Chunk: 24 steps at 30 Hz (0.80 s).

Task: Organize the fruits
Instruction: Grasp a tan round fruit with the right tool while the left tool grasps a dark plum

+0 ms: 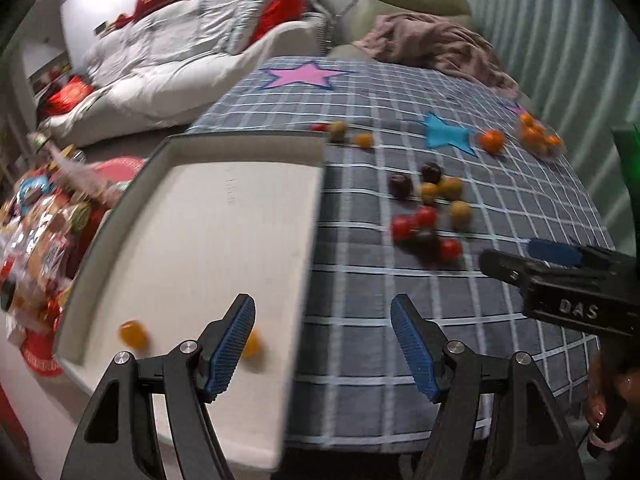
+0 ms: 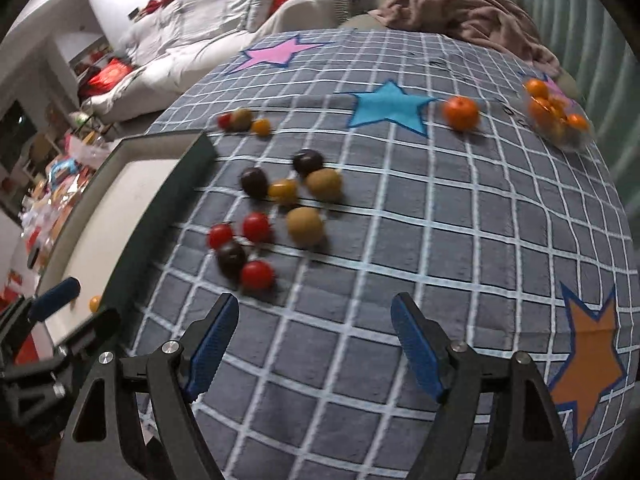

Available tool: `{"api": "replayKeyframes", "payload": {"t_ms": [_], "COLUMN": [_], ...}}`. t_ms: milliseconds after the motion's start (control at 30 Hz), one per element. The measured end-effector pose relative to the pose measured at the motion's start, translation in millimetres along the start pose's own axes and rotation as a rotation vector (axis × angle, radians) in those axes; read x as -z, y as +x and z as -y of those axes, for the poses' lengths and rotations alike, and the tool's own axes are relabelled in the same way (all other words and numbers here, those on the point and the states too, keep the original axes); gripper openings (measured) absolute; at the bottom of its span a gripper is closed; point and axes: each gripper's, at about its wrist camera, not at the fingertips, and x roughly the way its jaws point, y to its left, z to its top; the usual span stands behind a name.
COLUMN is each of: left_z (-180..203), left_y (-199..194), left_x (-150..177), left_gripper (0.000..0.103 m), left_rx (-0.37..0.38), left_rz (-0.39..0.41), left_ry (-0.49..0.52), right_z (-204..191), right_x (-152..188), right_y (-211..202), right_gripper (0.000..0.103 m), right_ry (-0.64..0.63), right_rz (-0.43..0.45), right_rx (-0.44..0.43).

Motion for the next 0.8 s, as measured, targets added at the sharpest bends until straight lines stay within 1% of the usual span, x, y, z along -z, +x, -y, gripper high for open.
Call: {"api": "replayKeyframes", "payload": {"t_ms": [100, 200, 333, 500, 567, 633, 767, 800], "left_z": [21, 32, 38, 42, 43, 45, 47, 47], "left_y": [8, 19, 33, 47, 52, 56, 65, 67], "left_x": [-5, -4, -6, -12, -14, -16, -21, -21], "left_gripper": [0.072, 0.072, 0.072, 0.072, 0.071, 0.071, 0.071, 0.071], "left_rx": [-0.001, -0.013, -0.016, 0.004, 0.016, 0.014, 0.004, 0.004], "left_rz": [-0.002, -0.021, -0.052, -0.078, -0.084, -0.087, -0.097, -0.1], "left_ry": [0.042, 0.063, 0.055, 0.026, 0.019, 0.025, 0.035, 0.034], "right_z": [8, 12, 12, 11, 8, 6, 4, 3], "right_x": [-3, -4, -10, -17, -20, -24, -30, -32], "right_y": [3, 7, 13, 22, 27, 34, 41, 42], "right_gripper": [0.082, 0.081, 0.082, 0.081, 0.077, 0.065, 0.056, 0.051], "right_ry": [0.012, 0.018, 0.018, 0.012, -0.002, -0.013, -0.02, -0.023], "right_rz": [0.003, 0.007, 0.006, -0.002, -0.006, -0.019, -0.023, -0.026], "right_rx": [-0.005, -0.02, -0.045, -0.077, -0.087, -0.1, -0.116, -0.12]}}
